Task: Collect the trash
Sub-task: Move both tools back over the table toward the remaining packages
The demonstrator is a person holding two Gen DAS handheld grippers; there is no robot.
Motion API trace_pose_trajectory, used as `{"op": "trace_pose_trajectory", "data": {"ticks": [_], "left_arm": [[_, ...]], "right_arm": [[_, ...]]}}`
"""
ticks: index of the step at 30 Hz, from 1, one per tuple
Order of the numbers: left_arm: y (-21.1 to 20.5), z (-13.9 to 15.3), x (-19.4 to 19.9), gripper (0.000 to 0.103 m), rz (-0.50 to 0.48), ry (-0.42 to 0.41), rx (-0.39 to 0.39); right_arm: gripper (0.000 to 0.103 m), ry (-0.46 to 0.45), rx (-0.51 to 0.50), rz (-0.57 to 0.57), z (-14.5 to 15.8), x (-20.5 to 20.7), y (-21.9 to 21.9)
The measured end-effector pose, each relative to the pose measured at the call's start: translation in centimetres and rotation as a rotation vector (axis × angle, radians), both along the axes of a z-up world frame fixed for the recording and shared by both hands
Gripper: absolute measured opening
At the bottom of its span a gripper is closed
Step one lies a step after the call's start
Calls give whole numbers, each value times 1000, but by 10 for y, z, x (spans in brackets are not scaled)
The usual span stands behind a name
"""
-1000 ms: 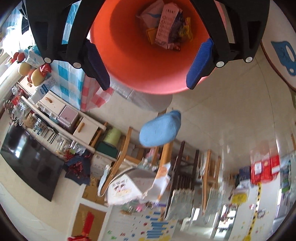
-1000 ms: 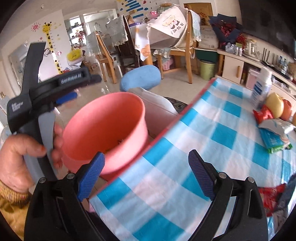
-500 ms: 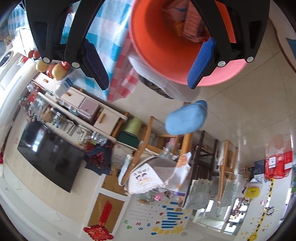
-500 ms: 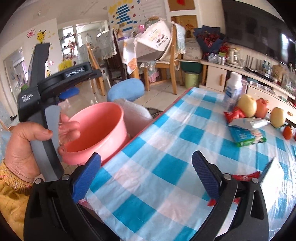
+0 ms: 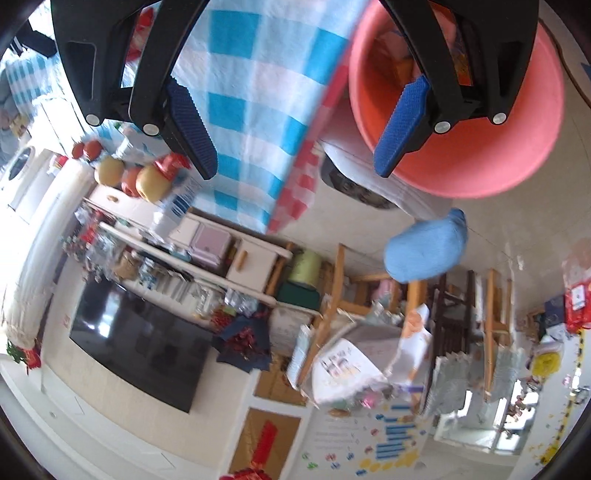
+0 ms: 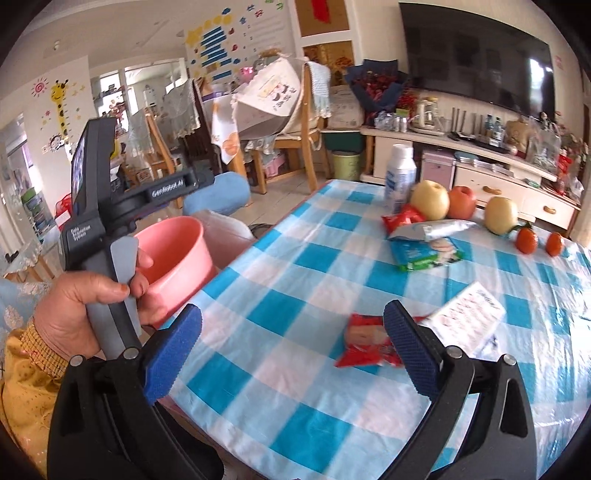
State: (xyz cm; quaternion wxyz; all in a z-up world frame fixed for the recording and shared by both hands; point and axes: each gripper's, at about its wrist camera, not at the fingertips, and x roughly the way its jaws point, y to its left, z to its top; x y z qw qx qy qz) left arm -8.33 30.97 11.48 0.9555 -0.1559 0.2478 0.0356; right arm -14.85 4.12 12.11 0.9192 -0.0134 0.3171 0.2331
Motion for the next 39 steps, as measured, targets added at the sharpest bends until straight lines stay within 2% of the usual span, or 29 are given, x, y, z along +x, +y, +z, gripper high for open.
{"op": "trace_pose_trajectory", "data": {"ticks": [7, 12, 18, 24, 27, 35, 39], "left_arm": [[-41, -11, -5, 86, -93, 121, 57], [-69, -16, -17, 86, -123, 134, 148], [-94, -18, -31, 86, -165, 134, 192], [-126, -18, -45, 86, -215, 116, 276], [-138, -17, -49, 86, -233, 109, 287], [-177, -16, -60, 89, -313, 92, 315], [-193, -17, -60, 89, -365, 105, 303]], "right_arm": [[99, -19, 4, -42, 6, -12, -31], [99, -41, -6, -58, 7, -19, -49], [99, -47, -12, -90, 4, -21, -71], [99, -73, -14, -135, 1, -23, -97], [99, -81, -13, -157, -1, -23, -110], [99, -105, -86, -193, -5, -25, -132], [99, -85, -59, -221, -7, -21, -148]]}}
